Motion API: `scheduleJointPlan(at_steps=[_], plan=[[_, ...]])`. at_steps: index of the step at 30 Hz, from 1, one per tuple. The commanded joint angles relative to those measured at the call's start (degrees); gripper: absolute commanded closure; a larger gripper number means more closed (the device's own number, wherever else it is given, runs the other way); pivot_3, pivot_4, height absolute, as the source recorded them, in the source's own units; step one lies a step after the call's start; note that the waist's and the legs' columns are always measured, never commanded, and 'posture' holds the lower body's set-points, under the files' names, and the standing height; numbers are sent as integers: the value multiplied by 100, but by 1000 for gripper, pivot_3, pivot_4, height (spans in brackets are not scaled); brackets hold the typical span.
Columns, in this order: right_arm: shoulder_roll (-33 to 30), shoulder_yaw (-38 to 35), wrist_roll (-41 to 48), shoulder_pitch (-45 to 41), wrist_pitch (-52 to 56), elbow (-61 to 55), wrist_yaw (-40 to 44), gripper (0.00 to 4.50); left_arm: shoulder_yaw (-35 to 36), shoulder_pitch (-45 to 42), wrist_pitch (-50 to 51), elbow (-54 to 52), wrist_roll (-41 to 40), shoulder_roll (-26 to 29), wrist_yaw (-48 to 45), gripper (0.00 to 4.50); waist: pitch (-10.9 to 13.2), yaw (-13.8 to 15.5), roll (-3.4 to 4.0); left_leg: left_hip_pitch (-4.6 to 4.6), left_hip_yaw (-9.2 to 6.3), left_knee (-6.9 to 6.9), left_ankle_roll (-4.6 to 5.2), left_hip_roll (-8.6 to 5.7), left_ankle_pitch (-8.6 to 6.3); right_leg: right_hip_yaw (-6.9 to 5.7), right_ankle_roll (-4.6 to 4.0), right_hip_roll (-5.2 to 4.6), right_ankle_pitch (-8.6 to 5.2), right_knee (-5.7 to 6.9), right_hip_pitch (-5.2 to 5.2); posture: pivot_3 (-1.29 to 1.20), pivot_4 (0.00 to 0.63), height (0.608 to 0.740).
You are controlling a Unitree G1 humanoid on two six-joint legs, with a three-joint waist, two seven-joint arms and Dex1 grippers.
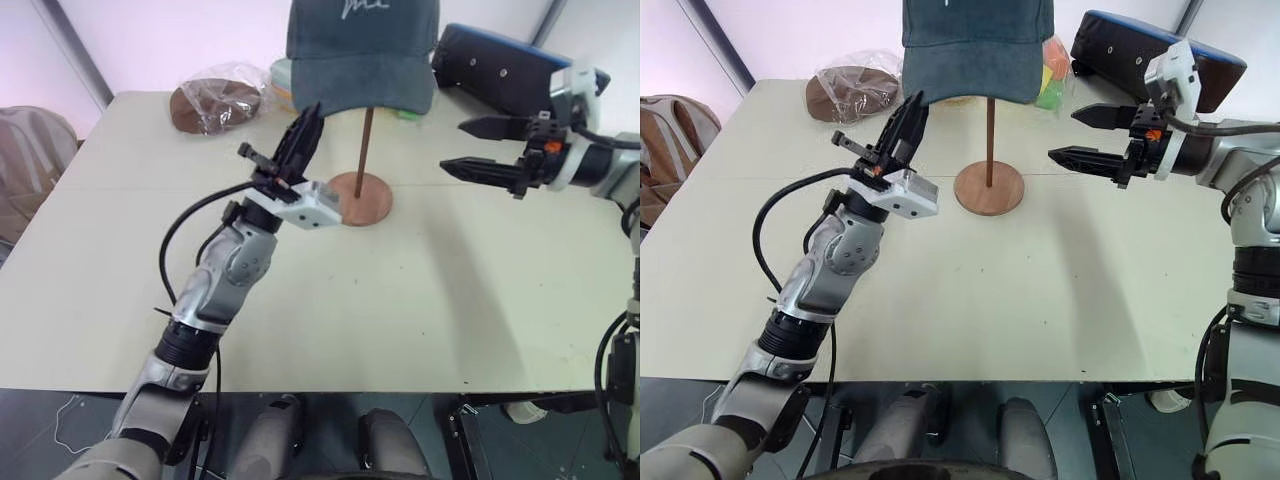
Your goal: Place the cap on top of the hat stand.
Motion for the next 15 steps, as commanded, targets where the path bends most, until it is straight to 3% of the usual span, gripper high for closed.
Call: scheduleJointPlan(at_steps=[1, 15], plan=[[-128, -132, 29, -50, -21, -176, 25, 0, -112, 20, -106, -207, 239, -23, 114, 4417, 0, 3, 0, 0, 0, 0, 0, 0, 0, 0, 0, 0, 0, 0, 0, 0, 150, 740], [-168, -172, 48, -2, 68, -276, -14, 0, -278, 406, -184, -151, 353, -28, 65, 4417, 0, -2, 0, 1, 0, -1, 0, 0, 0, 0, 0, 0, 0, 0, 0, 0, 150, 740]])
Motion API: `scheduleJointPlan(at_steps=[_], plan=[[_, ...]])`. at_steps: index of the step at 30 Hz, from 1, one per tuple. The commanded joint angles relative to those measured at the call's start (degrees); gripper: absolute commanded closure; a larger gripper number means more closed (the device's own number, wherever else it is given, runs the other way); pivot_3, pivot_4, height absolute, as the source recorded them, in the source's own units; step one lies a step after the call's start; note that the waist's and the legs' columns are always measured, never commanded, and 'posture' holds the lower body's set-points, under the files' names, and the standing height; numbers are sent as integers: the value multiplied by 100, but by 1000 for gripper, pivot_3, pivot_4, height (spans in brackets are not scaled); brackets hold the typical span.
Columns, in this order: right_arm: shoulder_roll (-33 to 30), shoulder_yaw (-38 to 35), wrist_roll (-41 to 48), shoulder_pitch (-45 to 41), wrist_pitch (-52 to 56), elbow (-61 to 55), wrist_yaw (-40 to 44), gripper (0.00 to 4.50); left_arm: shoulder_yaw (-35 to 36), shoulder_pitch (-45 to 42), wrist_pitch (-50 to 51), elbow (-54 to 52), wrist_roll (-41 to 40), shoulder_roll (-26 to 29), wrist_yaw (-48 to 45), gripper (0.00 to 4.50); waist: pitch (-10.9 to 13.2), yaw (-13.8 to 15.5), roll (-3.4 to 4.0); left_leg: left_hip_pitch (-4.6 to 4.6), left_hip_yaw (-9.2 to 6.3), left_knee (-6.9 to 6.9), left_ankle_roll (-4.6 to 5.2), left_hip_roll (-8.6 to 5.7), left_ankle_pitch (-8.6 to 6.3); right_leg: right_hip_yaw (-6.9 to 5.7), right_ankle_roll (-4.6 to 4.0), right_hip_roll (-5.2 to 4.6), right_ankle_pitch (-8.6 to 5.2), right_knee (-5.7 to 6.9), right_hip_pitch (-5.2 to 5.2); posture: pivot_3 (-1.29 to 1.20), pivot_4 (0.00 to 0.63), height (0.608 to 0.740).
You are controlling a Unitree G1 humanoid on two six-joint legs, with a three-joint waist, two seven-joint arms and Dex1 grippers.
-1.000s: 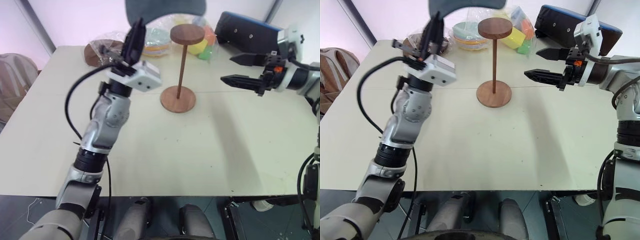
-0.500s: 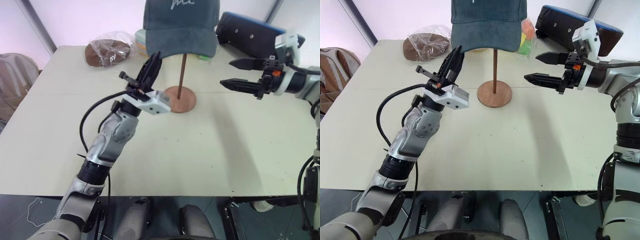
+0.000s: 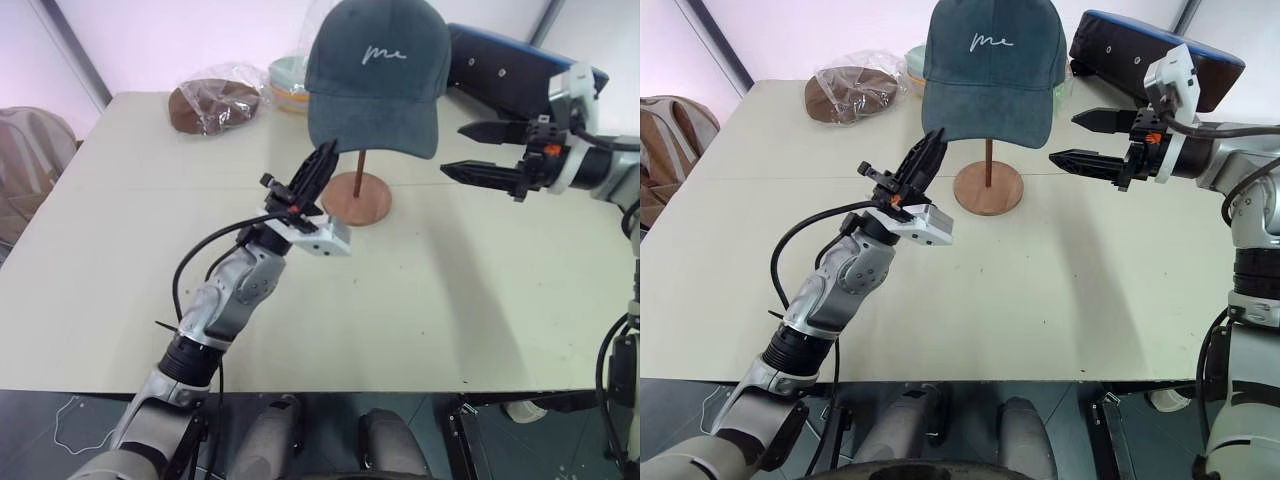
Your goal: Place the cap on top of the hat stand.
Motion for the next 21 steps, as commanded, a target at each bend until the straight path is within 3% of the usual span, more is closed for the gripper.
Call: scheduleJointPlan(at_steps=[1, 8, 12, 18, 21], plan=[[-144, -175, 48, -4, 5, -196, -16, 0, 47, 138, -72, -180, 8, 50, 40, 4417, 0, 0, 0, 0, 0, 0, 0, 0, 0, 0, 0, 0, 0, 0, 0, 0, 150, 740], [-181, -162, 49, -19, -2, -162, -6, 0, 18, 499, -146, -217, -11, 132, 24, 4417, 0, 1, 0, 0, 0, 0, 0, 0, 0, 0, 0, -1, 0, 0, 0, 0, 150, 740], [-246, -147, 16, -81, -14, -120, 29, 0, -17, 625, -270, -179, -87, 153, -21, 3143, 0, 7, 0, 0, -1, 0, 1, -1, -1, 0, 0, -2, 0, -1, 1, 0, 150, 740], [-494, -235, 33, -440, 0, 85, 121, 0, -50, 766, -387, -170, -142, 138, -94, 75, 0, 2, 2, 0, 0, -2, 3, 0, -2, 0, 0, -2, 0, -1, -1, 0, 150, 740], [-670, -216, 26, -523, -2, 92, 218, 0, -39, 861, -429, -193, -199, 142, -133, 31, -1, 2, 2, 0, 0, -2, 4, 0, -3, 0, 0, -3, 0, -1, -1, 0, 150, 740]])
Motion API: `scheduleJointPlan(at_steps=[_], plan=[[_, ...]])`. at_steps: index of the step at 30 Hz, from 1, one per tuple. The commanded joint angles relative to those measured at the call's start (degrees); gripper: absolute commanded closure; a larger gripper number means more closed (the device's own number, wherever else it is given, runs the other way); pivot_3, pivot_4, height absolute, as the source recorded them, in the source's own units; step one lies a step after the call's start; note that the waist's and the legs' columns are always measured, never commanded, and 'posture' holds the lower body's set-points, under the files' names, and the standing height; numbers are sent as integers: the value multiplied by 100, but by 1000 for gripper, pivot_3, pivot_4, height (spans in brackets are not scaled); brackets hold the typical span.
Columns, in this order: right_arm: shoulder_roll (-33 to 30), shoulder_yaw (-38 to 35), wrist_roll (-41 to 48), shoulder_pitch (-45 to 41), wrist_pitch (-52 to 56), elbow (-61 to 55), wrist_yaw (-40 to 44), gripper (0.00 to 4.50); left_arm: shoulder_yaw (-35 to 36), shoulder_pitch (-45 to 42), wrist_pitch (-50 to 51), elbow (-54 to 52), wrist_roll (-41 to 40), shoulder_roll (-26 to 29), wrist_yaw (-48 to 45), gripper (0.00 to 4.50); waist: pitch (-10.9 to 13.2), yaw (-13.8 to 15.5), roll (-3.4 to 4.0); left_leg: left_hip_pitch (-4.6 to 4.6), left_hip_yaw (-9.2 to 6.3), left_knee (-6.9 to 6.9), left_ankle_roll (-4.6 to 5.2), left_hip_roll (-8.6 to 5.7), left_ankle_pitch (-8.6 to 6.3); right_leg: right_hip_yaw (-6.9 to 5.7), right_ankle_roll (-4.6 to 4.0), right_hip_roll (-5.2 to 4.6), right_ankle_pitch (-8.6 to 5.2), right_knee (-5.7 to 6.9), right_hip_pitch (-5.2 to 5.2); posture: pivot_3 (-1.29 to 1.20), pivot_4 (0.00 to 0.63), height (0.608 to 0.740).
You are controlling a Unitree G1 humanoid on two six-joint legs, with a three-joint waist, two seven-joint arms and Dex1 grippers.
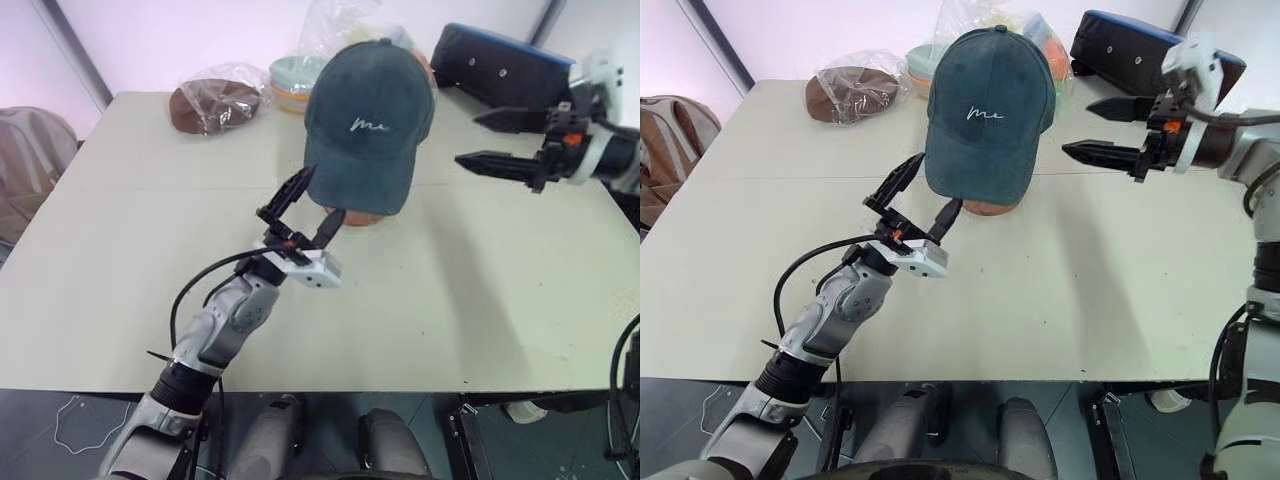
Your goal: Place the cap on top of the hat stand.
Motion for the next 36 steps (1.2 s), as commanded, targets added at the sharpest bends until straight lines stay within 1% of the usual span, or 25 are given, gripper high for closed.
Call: scheduleJointPlan(at_steps=[1, 4, 6, 11, 15, 19, 20, 21, 22, 23, 26, 28, 30, 31, 32, 36], plan=[[-267, -174, 2, -215, -46, -63, 139, 0, 55, 105, -103, -198, -204, 14, -56, 31, 0, 1, 0, 0, 0, 0, 0, 0, 0, 0, 0, 0, 0, -1, 1, 0, 150, 740], [-325, -146, -20, -198, -85, -66, 180, 0, 84, 274, -173, -296, -387, 68, -192, 31, 0, -1, 0, 1, 0, 0, 1, 0, -1, 0, 0, -1, 0, -4, 2, 0, 150, 740], [-324, -148, -38, -195, -93, -60, 192, 0, 73, 433, -259, -377, -649, 115, -375, 31, -1, -3, 1, 1, 0, -2, 1, 1, -1, 0, 0, -1, 0, -3, 0, 0, 150, 740], [-317, -138, -89, -130, -131, -59, 202, 0, 139, 1070, -322, -867, -1605, 330, -1090, 31, -1, -4, 3, 1, 0, -3, 2, 2, -2, 5, -1, -2, 0, -6, 0, 0, 150, 740], [-268, -116, -123, -113, -152, -46, 190, 0, 414, 1476, 108, -1471, -2561, 497, -1764, 31, -1, -3, 4, 1, 0, -3, 3, 2, -3, 7, -1, -4, -1, -6, 1, 0, 150, 740], [-259, -102, -140, -116, -180, -3, 204, 0, 1075, 1682, 1124, -2255, -3921, 759, -2473, 31, -1, -7, 4, 0, -1, -3, 5, 2, -4, 6, -2, -5, -1, -9, 2, 0, 150, 740], [-257, -100, -142, -117, -179, 3, 205, 0, 1275, 1659, 1395, -2361, -4231, 815, -2582, 31, -1, -7, 5, 1, -1, -4, 5, 2, -4, 5, -2, -5, -1, -9, 2, 0, 150, 740], [-255, -93, -156, -116, -195, 21, 212, 0, 1596, 1504, 1830, -2417, -4713, 976, -2776, 31, -1, -6, 5, 1, -1, -5, 5, 2, -4, 5, -3, -5, -1, -9, 2, 0, 150, 740], [-250, -86, -170, -116, -205, 31, 214, 0, 1976, 1302, 2458, -2426, -5376, 1170, -2990, 31, 0, -6, 5, 1, -1, -4, 5, 3, -4, 4, -3, -4, -1, -9, 2, 0, 150, 740], [-244, -81, -186, -114, -223, 46, 221, 0, 2295, 1094, 2943, -2369, -5882, 1443, -3268, 31, 0, -6, 4, 1, -3, -4, 5, 3, -4, 2, -3, -4, -1, -9, 2, 0, 150, 740], [-212, -65, -223, -100, -261, 53, 225, 0, 2948, 551, 4002, -2061, -6854, 2180, -3885, 31, 1, -28, 4, 1, -8, -3, 5, 5, -4, -1, -3, 0, -2, -10, 1, 0, 150, 740], [-172, -45, -251, -80, -301, 48, 214, 0, 3254, 195, 4470, -1677, -7201, 2700, -4301, 31, 1, -52, 4, 0, -5, -4, 6, 4, -4, -2, -2, 0, -1, -14, 2, 0, 150, 740], [-129, -33, -261, -71, -321, 37, 207, 0, 3374, -19, 4657, -1379, -7345, 3041, -4642, 31, 1, -72, 4, 3, -3, -5, 7, 3, -5, -1, -2, 0, -1, -17, 5, 0, 150, 740], [-98, -26, -266, -61, -331, 19, 199, 0, 3444, -158, 4932, -1196, -7544, 3220, -4828, 31, 2, -83, 4, 4, -3, -6, 7, 4, -5, 0, -2, 0, -1, -17, 4, 0, 150, 740], [-62, -18, -272, -60, -346, 13, 188, 0, 3494, -275, 5147, -1045, -7730, 3360, -5020, 31, 2, -101, 3, 4, -3, -7, 6, 4, -5, 0, -2, 0, -1, -17, 5, 0, 150, 740], [44, -19, -245, -60, -350, -43, 157, 0, 3558, -567, 5457, -805, -8112, 3696, -5628, 31, 4, -164, 2, 3, -7, -8, 6, 5, -4, 2, -2, 0, -1, -17, 4, 0, 150, 740]])
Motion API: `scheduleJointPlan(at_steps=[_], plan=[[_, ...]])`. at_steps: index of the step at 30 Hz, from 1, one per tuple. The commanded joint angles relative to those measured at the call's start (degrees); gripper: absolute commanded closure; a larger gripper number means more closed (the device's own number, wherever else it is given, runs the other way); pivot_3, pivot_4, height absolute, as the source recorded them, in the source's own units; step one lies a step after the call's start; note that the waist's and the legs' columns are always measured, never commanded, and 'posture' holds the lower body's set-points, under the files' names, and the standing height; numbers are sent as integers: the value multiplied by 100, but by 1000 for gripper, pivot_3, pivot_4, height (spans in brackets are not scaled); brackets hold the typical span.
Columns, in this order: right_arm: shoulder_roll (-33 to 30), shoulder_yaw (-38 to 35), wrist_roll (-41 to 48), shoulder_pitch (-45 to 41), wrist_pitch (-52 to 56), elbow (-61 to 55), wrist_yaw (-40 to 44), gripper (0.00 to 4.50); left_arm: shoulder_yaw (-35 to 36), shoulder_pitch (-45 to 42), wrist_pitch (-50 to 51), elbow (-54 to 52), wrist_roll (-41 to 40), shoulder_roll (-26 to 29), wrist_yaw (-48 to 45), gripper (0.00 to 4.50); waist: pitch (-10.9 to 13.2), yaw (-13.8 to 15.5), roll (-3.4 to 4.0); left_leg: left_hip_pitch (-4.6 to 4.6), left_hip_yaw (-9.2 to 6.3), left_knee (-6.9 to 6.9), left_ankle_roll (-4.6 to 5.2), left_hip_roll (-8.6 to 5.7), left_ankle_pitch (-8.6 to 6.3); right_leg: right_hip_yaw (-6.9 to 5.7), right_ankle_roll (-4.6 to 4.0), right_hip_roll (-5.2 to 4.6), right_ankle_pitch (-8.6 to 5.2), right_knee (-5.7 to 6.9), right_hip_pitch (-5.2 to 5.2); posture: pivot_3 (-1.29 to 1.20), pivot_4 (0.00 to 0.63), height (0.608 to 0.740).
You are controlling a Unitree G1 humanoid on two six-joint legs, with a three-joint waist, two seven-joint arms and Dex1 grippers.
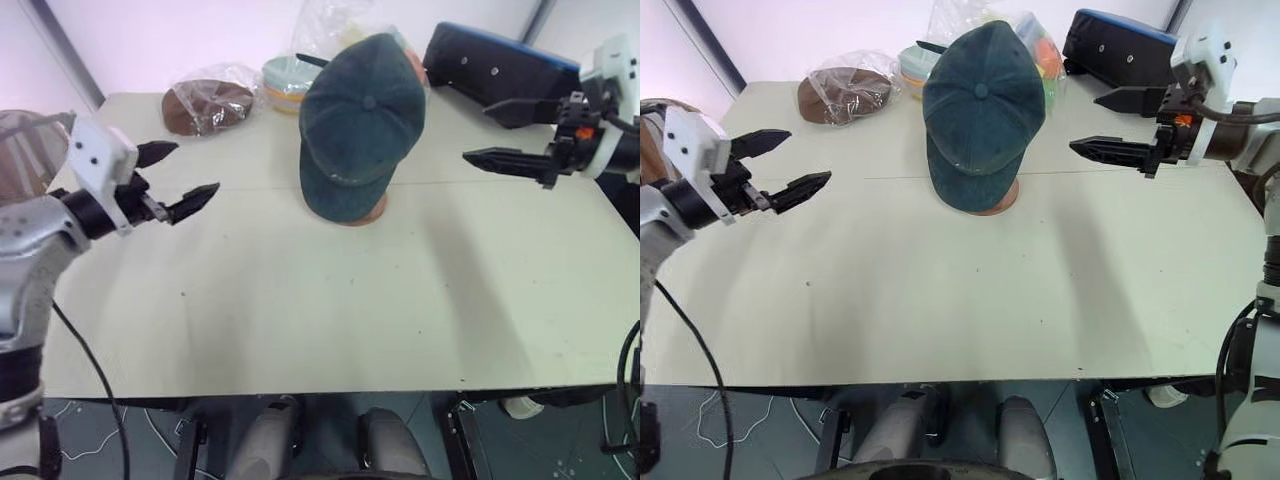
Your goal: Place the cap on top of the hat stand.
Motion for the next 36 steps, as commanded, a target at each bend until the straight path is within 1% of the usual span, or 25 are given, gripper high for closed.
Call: scheduleJointPlan(at_steps=[1, 8, 13, 25, 36], plan=[[43, -73, 37, -62, -63, -143, -36, 0, 250, -251, 202, 37, -366, 278, -487, 31, 0, -18, 1, 0, 0, -1, 0, 0, 0, 1, 0, 0, 0, 0, -1, 0, 150, 740], [97, -86, 22, -72, -84, -164, -62, 0, 142, -652, 371, 493, -372, 523, -977, 31, 1, -8, 2, 1, 2, -5, -1, 1, 0, 6, 0, 0, 0, 0, -3, 0, 150, 740], [94, -113, 35, -63, -92, -194, -79, 0, -30, -946, 237, 849, -164, 664, -1330, 31, 1, -6, 2, 0, 2, -5, -1, 0, 0, 6, 0, -1, 0, 0, -3, 0, 150, 740], [-61, -210, 41, 6, -106, -333, -70, 0, -335, -1599, -26, 1493, 142, 550, -1763, 31, 1, -13, 2, 0, 2, -5, -1, 1, 1, 6, 0, 0, 0, 1, -5, 0, 150, 740], [-108, -293, 85, 126, -79, -480, -153, 0, -433, -1847, -101, 1695, 248, 446, -1954, 31, 2, -19, 2, -1, 3, -4, 0, 0, 1, 6, 0, 0, 0, 1, -5, 0, 150, 740]])
